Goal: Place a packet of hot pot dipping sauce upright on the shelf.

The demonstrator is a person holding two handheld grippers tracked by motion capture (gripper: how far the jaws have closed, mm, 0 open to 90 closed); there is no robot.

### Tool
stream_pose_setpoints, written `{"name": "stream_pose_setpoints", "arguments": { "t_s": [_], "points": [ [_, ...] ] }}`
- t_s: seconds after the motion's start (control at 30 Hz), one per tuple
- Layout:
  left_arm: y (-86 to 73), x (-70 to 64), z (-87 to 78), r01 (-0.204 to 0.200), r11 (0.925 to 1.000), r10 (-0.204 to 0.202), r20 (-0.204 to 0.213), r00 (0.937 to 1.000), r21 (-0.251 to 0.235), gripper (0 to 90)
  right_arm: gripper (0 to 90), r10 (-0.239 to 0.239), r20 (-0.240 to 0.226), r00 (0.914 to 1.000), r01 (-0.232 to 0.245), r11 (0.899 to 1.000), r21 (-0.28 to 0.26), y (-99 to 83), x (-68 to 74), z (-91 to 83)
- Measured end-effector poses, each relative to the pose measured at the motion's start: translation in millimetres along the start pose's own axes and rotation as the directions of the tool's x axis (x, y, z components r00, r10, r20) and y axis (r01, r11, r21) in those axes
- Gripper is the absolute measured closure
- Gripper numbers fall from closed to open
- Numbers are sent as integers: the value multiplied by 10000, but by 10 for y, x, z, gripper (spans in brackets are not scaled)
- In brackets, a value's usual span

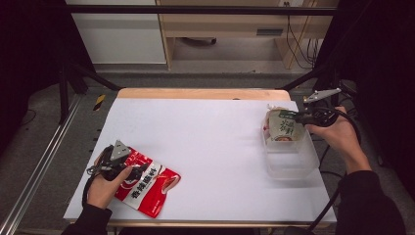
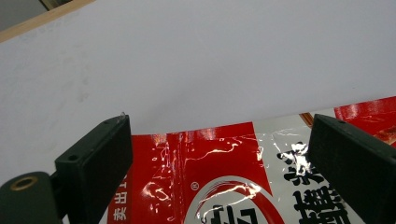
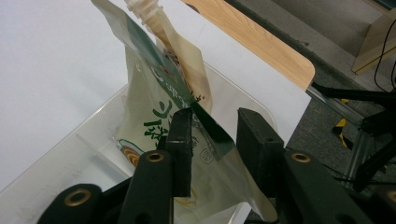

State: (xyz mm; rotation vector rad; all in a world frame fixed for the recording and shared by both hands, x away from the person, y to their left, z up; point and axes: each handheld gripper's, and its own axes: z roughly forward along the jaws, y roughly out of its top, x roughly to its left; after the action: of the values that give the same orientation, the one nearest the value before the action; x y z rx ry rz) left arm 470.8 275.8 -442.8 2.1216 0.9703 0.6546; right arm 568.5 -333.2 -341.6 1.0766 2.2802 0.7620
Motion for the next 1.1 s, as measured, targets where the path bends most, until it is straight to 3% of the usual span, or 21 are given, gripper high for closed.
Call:
{"name": "stream_pose_setpoints", "arguments": {
  "t_s": [0.67,1.1],
  "points": [
    [-1,17,-14,48,10000,-48,-52,10000,-50,69,308,-35,306,9995,38,9999,-123,27,112,12],
    [2,16,-20,39,10000,-39,-50,10000,-75,69,208,-148,512,9986,185,9972,-723,86,183,-84]
  ]
}}
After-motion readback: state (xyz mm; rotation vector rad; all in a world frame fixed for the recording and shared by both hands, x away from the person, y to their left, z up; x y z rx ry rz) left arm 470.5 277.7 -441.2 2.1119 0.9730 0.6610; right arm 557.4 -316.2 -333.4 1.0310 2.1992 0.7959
